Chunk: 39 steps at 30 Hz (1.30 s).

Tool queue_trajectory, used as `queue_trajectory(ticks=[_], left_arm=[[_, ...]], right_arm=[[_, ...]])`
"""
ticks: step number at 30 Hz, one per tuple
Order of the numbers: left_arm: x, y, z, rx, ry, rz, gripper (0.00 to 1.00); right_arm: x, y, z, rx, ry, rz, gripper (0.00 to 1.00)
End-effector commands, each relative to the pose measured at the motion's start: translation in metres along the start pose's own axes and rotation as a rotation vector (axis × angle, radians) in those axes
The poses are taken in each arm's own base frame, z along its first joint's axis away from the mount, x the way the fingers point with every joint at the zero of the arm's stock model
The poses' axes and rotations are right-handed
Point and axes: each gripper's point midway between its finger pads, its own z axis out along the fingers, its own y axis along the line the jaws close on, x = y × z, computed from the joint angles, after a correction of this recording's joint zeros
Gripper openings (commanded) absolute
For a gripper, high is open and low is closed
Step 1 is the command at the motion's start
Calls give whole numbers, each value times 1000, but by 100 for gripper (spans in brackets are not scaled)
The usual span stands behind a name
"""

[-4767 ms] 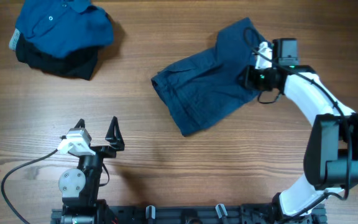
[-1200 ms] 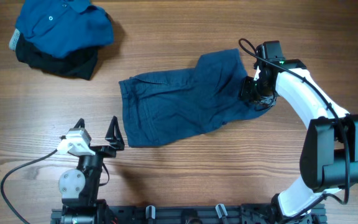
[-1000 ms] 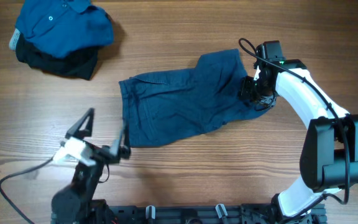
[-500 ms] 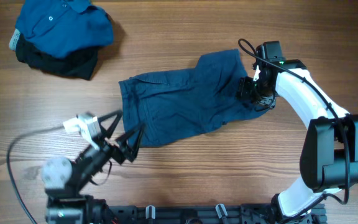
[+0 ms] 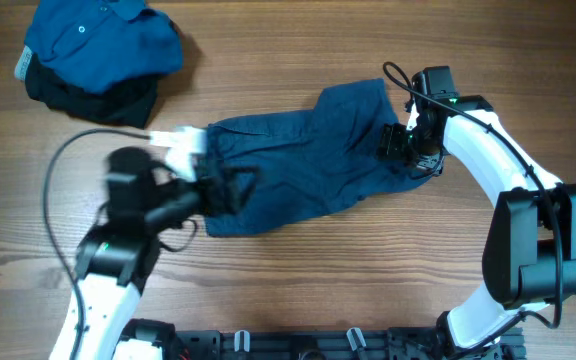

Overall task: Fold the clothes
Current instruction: 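Reach the left gripper to the shorts' left edge and grasp it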

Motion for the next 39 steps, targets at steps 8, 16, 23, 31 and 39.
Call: queue_trajectory(ticks=[8, 16, 23, 31, 39], left_arm=[[-25, -16, 25, -485, -63, 298, 100], [-8, 24, 69, -552, 39, 171, 96], [29, 74, 97, -673, 153, -40, 4], [66, 94, 109, -717, 278, -149, 4], [89, 106, 122, -725, 349, -225, 4]], right_arm=[[4, 1, 4, -8, 20, -28, 88], [4, 1, 4, -8, 21, -29, 88], [3, 2, 4, -10, 14, -32, 32], [7, 24, 4, -139, 37, -106, 4], [6, 35, 3, -201, 33, -144, 4]])
